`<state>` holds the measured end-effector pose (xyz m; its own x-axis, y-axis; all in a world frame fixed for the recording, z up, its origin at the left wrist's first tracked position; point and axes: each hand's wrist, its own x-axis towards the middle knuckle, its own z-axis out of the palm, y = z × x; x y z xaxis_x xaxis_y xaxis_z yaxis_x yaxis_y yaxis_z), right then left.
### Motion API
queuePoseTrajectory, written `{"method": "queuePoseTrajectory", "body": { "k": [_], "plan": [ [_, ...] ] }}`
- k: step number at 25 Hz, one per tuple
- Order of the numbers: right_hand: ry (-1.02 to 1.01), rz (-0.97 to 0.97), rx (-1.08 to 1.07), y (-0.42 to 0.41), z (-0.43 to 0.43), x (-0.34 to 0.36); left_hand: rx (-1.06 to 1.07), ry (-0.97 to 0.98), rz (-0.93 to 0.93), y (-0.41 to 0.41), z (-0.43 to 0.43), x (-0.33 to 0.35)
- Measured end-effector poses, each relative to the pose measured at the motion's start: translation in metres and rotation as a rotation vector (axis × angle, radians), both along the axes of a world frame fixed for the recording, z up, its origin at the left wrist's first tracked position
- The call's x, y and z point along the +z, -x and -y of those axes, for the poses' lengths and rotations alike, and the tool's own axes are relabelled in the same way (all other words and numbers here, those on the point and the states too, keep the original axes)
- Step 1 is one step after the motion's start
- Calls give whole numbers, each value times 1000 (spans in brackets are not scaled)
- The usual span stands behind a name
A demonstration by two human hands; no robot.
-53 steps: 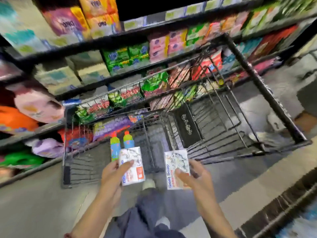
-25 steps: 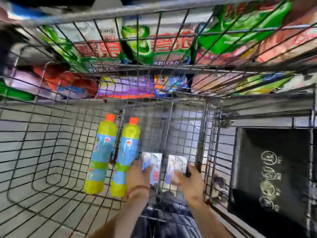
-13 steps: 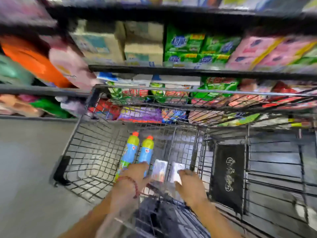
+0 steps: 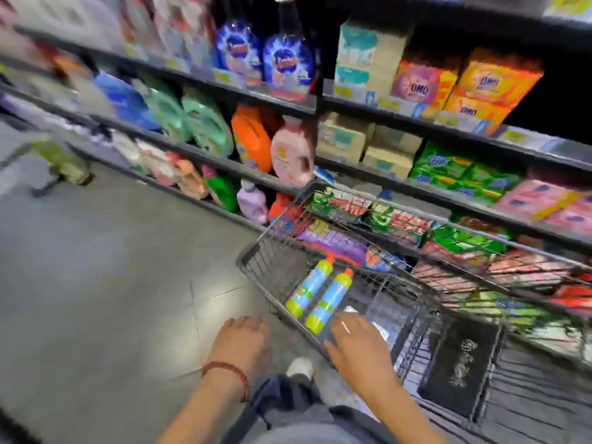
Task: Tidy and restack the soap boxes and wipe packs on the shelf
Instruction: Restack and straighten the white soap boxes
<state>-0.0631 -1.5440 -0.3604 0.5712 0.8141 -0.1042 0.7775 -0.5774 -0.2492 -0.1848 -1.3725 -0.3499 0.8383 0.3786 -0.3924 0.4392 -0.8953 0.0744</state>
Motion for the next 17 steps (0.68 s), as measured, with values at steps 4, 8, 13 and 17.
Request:
{"method": "queuePoseTrajectory", "body": {
  "k": [4, 8, 13, 17],
  "plan": [
    [-46, -44, 181, 23, -13, -3, 344, 24, 112, 64, 23, -6],
    [-132, -179, 345, 63, -22, -9, 707, 88, 195, 151, 53, -9],
    [-95, -280, 465, 112, -43, -9, 953, 86, 193, 227, 81, -11],
    [-23, -263, 582, 141, -89, -13, 1053, 81, 250, 260, 60, -10]
  ]
}}
